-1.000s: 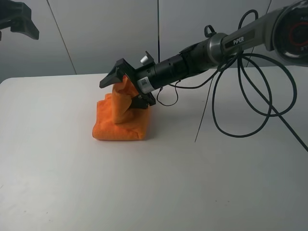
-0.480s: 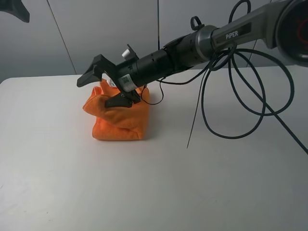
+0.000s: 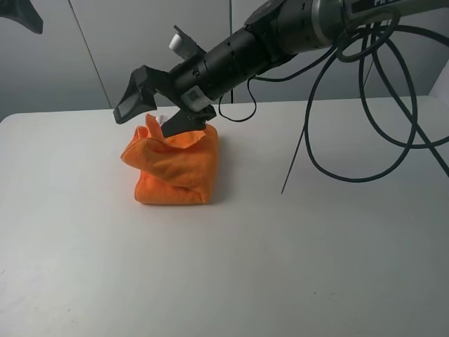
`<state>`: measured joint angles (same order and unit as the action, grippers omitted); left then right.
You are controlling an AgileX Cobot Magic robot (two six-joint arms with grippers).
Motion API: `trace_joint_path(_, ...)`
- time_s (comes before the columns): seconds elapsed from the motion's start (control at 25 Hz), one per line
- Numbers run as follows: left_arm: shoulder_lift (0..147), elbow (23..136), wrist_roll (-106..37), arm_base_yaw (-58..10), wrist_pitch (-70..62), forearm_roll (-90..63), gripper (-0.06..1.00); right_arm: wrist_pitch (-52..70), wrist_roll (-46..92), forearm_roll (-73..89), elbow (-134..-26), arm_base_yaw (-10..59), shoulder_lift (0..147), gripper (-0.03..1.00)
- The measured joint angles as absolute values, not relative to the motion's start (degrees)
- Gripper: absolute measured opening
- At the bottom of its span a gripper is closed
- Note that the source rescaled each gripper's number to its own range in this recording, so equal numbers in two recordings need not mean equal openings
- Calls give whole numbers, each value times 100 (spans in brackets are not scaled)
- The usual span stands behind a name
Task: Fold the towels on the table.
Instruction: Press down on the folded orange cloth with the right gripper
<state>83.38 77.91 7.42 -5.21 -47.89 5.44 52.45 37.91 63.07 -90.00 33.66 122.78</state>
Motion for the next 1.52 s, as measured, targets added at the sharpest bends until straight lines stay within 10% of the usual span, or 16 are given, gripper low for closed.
trace_joint_path(0.36, 8326, 7791, 738, -521, -4731, 544, 100, 4433, 3023, 4101, -9000, 3325, 12268, 100)
trace_joint_path(1.52, 8318, 7791, 750, -521, -4614, 435, 100, 3886, 3264, 6086, -8989, 2889, 12903, 100)
